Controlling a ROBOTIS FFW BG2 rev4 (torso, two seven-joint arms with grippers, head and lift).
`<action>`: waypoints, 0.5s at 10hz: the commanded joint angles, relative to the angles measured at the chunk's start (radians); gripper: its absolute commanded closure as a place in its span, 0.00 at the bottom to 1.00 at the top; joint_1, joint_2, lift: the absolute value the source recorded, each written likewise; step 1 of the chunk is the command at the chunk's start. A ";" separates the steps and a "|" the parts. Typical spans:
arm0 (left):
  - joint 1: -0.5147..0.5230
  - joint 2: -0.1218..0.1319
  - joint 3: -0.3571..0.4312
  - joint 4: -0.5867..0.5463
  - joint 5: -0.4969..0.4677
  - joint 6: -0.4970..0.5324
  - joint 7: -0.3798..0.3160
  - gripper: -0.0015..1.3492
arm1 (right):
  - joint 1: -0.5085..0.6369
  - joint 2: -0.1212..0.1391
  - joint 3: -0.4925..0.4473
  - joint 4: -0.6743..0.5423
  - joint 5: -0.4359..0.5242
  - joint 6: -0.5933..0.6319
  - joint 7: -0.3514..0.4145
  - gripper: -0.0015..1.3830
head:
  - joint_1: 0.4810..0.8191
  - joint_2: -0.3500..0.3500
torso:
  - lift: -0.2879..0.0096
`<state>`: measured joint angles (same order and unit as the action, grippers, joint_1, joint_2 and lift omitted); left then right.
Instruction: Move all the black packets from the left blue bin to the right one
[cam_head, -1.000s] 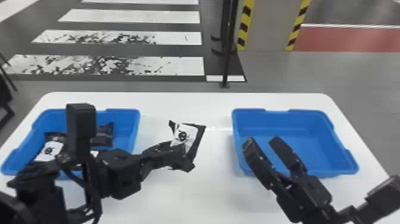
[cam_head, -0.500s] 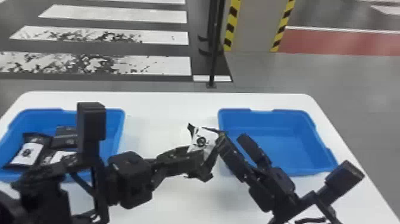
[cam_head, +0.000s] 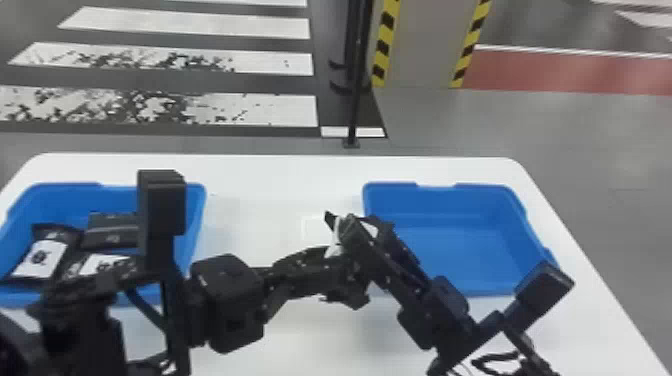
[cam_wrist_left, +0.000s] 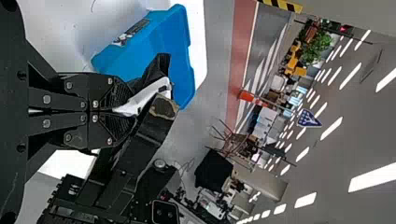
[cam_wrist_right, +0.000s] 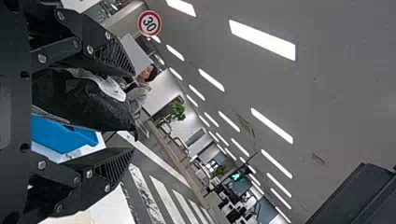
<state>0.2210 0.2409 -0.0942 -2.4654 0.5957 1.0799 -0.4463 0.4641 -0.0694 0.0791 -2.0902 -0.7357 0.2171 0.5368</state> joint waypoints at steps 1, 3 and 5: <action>0.000 0.000 0.000 0.000 0.003 0.000 0.000 0.89 | 0.002 -0.001 0.013 0.003 -0.012 -0.026 -0.001 0.93 | 0.63 0.36 | 0.35; 0.000 0.000 0.004 0.000 0.001 -0.002 0.001 0.89 | 0.007 -0.001 0.033 0.003 -0.022 -0.031 0.000 0.93 | 0.63 0.37 | 0.35; 0.022 -0.005 0.014 0.010 0.036 -0.017 0.017 0.65 | 0.007 -0.001 0.035 0.000 -0.032 -0.031 0.005 0.93 | 0.63 0.39 | 0.35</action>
<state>0.2345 0.2375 -0.0828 -2.4587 0.6186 1.0701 -0.4315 0.4711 -0.0706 0.1140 -2.0883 -0.7644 0.1862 0.5414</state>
